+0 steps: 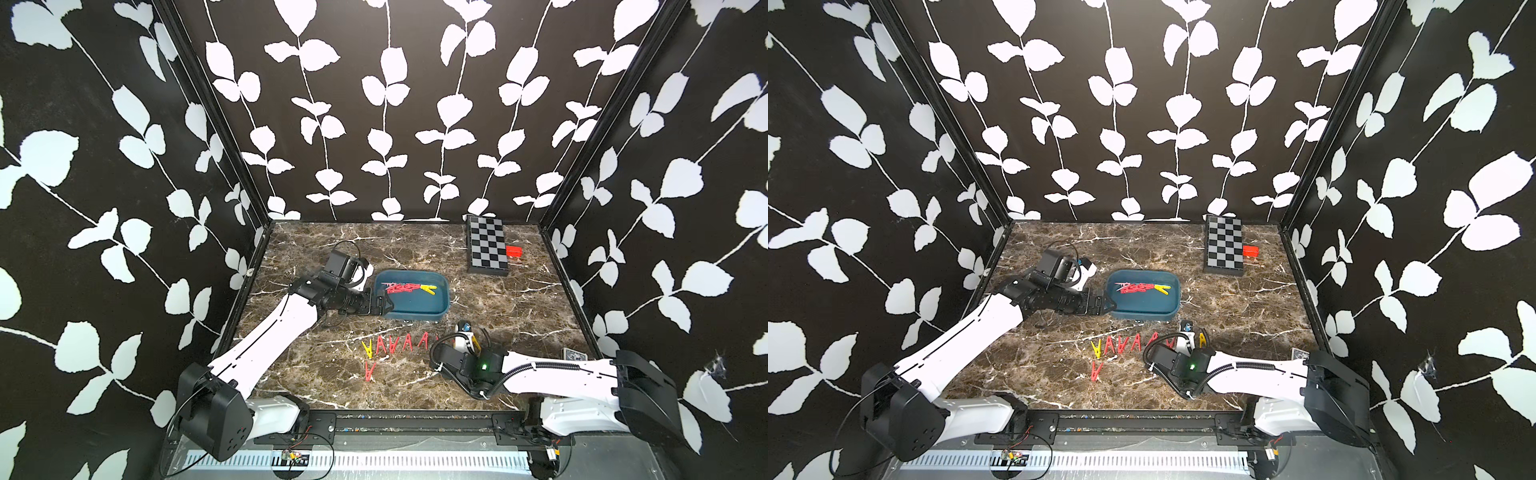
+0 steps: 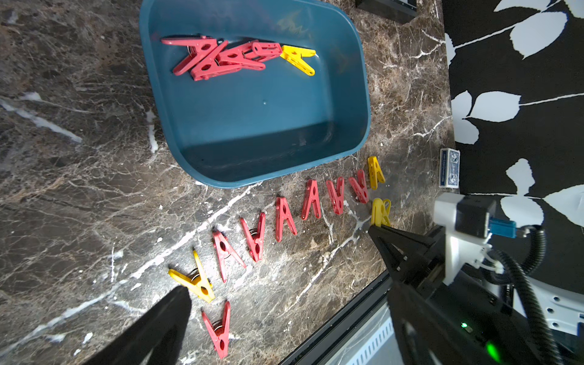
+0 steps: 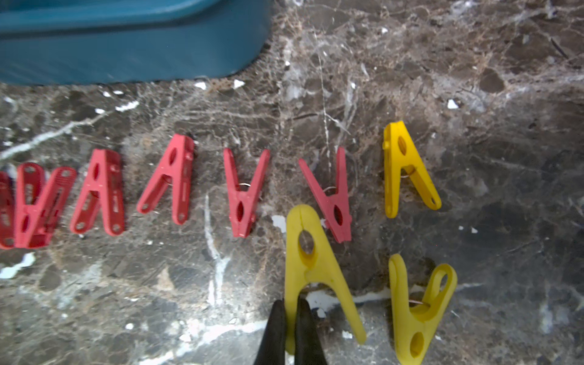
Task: Take the clothespins out of the storage box
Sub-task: Place the clothespin at the center of the board.
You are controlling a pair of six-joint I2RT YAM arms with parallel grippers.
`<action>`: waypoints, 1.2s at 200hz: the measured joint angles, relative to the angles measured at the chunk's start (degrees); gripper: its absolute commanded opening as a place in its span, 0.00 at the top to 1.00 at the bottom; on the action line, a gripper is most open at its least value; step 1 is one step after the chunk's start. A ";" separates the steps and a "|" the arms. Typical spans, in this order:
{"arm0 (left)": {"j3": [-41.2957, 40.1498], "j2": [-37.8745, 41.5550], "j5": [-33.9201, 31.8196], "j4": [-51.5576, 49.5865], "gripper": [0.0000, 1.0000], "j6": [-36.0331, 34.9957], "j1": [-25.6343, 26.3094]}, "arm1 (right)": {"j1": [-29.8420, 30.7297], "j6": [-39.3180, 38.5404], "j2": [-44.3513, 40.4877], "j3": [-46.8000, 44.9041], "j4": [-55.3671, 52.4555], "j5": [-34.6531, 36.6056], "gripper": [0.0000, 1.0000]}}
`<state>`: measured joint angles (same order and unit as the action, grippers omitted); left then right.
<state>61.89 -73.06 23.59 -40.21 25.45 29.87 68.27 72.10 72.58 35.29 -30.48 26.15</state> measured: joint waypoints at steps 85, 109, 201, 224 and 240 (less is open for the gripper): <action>0.00 0.00 0.00 0.02 0.01 0.39 0.22 | 0.09 1.36 -1.09 -5.07 0.90 -1.27 0.95; 0.00 0.00 0.02 0.02 0.01 0.44 0.33 | 0.87 1.90 -1.14 -5.33 1.05 -1.62 0.94; -0.26 0.00 0.02 0.04 0.01 0.50 0.33 | 3.32 6.16 0.96 -4.79 1.07 -2.19 0.94; -0.31 0.00 0.02 0.04 0.01 0.48 0.35 | 3.43 6.62 1.40 -4.79 1.33 -2.21 0.94; -0.42 0.00 0.02 0.04 0.01 0.48 0.37 | 3.56 6.91 2.14 -4.79 1.64 -2.21 0.92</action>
<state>61.47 -73.06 23.62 -40.16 25.93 30.24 71.83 79.00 74.72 30.50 -28.84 23.94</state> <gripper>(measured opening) 0.989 0.068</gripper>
